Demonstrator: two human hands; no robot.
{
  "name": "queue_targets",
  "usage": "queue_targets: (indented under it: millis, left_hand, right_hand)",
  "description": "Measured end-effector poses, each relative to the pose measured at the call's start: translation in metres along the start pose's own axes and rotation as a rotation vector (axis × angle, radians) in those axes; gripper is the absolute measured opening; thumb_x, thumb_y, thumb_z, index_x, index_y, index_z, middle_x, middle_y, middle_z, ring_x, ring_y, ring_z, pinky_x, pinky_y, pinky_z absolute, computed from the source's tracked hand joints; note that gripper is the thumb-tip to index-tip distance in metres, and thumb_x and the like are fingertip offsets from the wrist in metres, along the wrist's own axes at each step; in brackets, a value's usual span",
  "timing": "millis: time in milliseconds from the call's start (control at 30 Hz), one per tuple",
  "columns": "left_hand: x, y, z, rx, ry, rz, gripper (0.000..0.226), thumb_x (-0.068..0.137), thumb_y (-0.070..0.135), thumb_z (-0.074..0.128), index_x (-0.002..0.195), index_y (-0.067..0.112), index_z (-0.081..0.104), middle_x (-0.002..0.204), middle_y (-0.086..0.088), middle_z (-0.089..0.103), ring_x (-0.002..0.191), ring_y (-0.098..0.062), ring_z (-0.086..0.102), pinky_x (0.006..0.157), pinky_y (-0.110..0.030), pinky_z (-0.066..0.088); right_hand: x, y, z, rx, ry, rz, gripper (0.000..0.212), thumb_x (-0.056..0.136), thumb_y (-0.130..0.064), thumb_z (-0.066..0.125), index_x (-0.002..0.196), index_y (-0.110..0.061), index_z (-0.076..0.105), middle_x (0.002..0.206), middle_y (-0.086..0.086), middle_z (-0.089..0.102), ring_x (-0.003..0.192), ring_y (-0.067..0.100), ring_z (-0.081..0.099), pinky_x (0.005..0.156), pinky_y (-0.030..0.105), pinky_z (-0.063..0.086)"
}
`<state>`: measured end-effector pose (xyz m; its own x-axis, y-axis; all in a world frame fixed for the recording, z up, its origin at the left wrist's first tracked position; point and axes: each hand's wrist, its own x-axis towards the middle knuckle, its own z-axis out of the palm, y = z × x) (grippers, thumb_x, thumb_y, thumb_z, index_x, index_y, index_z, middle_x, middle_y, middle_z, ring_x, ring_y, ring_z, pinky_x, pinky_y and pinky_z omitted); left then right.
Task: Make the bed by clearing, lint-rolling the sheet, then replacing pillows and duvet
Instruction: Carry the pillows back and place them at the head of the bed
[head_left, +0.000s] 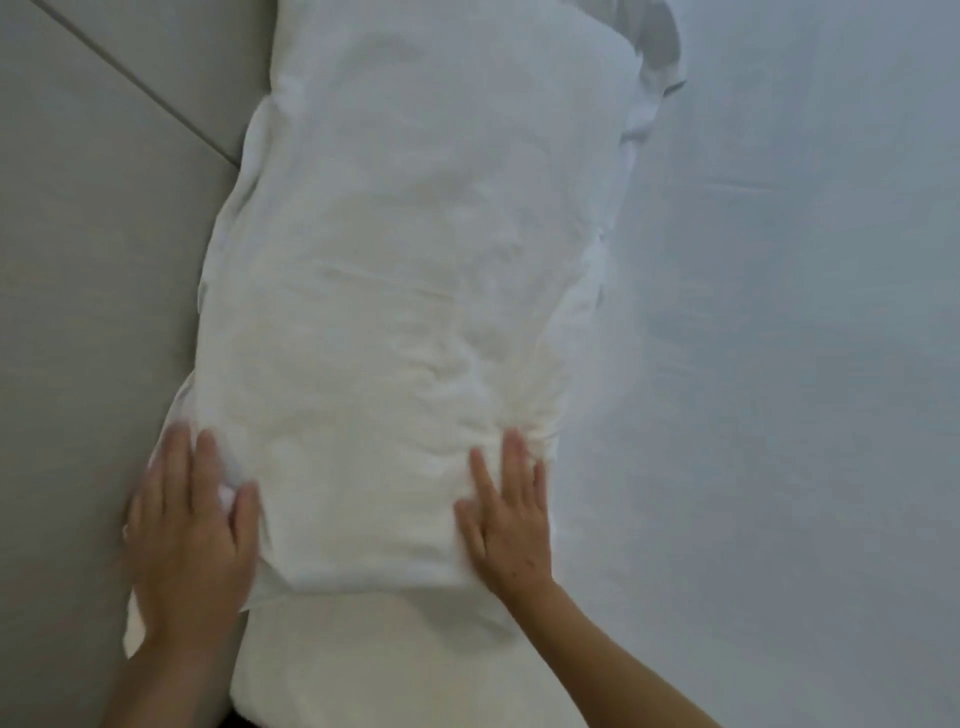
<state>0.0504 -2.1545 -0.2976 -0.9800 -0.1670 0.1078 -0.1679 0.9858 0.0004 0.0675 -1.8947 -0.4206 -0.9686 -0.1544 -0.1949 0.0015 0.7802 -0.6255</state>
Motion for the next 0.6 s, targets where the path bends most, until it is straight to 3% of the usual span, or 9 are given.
queue_targets:
  millis: [67, 133, 200, 300, 367, 433, 533, 600]
  left_hand:
    - [-0.013, 0.006, -0.01, -0.057, 0.052, -0.147, 0.053, 0.094, 0.03, 0.046, 0.135, -0.004, 0.04, 0.142, -0.03, 0.04, 0.12, -0.05, 0.045, 0.095, -0.056, 0.037]
    - [-0.023, 0.01, -0.021, -0.112, 0.098, -0.254, 0.051, 0.093, 0.029, 0.047, 0.132, -0.003, 0.039, 0.134, -0.032, 0.044, 0.115, -0.05, 0.046, 0.095, -0.057, 0.037]
    - [-0.031, 0.015, -0.027, -0.171, 0.098, -0.368, 0.049, 0.091, 0.024, 0.046, 0.131, -0.004, 0.04, 0.126, -0.035, 0.048, 0.11, -0.051, 0.047, 0.094, -0.058, 0.037]
    - [-0.032, 0.014, -0.032, -0.223, 0.043, -0.44, 0.045, 0.09, 0.017, 0.04, 0.131, 0.0, 0.049, 0.124, -0.031, 0.055, 0.111, -0.047, 0.05, 0.093, -0.056, 0.041]
    - [-0.029, -0.006, -0.033, -0.214, -0.045, -0.462, 0.048, 0.089, 0.025, 0.035, 0.133, 0.016, 0.05, 0.123, -0.019, 0.059, 0.11, -0.041, 0.056, 0.09, -0.055, 0.048]
    - [-0.028, -0.021, -0.038, -0.217, -0.185, -0.422, 0.052, 0.084, 0.031, 0.032, 0.135, 0.024, 0.04, 0.116, -0.007, 0.06, 0.103, -0.036, 0.06, 0.083, -0.058, 0.053]
    - [-0.036, -0.02, -0.049, -0.132, -0.303, -0.433, 0.03, 0.09, 0.028, 0.037, 0.119, 0.021, 0.043, 0.098, -0.011, 0.057, 0.085, -0.037, 0.059, 0.074, -0.054, 0.053]
    - [-0.044, -0.024, -0.052, -0.092, -0.307, -0.412, 0.02, 0.089, 0.037, 0.036, 0.104, 0.024, 0.042, 0.087, -0.011, 0.055, 0.078, -0.038, 0.058, 0.071, -0.056, 0.053]
  right_hand:
    - [-0.026, -0.002, -0.011, 0.215, 0.083, 0.411, 0.062, 0.096, -0.059, 0.029, 0.151, -0.033, 0.016, 0.16, 0.012, 0.014, 0.148, 0.024, 0.011, 0.117, 0.038, 0.017]
    - [-0.062, -0.003, -0.013, 0.414, 0.026, 0.702, 0.074, 0.09, -0.061, 0.046, 0.15, -0.035, 0.012, 0.158, 0.003, 0.022, 0.145, 0.017, 0.021, 0.114, 0.031, 0.024]
    - [-0.092, -0.005, -0.013, 0.485, -0.094, 0.727, 0.084, 0.085, -0.05, 0.064, 0.151, -0.025, 0.019, 0.153, -0.002, 0.033, 0.14, 0.015, 0.031, 0.113, 0.029, 0.03]
    - [-0.102, 0.0, -0.004, 0.398, -0.123, 0.821, 0.078, 0.086, -0.029, 0.067, 0.15, -0.015, 0.024, 0.148, 0.003, 0.038, 0.137, 0.02, 0.034, 0.11, 0.032, 0.033]
    - [-0.095, 0.001, 0.001, 0.277, -0.061, 0.961, 0.073, 0.087, -0.028, 0.066, 0.147, -0.011, 0.028, 0.144, 0.007, 0.04, 0.133, 0.025, 0.035, 0.105, 0.037, 0.037]
    - [-0.088, 0.004, 0.002, 0.255, -0.023, 1.03, 0.065, 0.087, -0.034, 0.066, 0.14, -0.012, 0.036, 0.131, 0.007, 0.051, 0.122, 0.026, 0.047, 0.094, 0.039, 0.043]
    - [-0.087, 0.013, 0.003, 0.192, -0.152, 0.988, 0.029, 0.094, -0.043, 0.053, 0.103, -0.015, 0.053, 0.088, 0.0, 0.06, 0.085, 0.023, 0.06, 0.071, 0.034, 0.046]
    - [-0.093, 0.021, 0.004, 0.076, -0.233, 0.899, 0.036, 0.098, -0.043, 0.042, 0.077, -0.015, 0.05, 0.077, 0.001, 0.058, 0.076, 0.024, 0.059, 0.066, 0.034, 0.045]
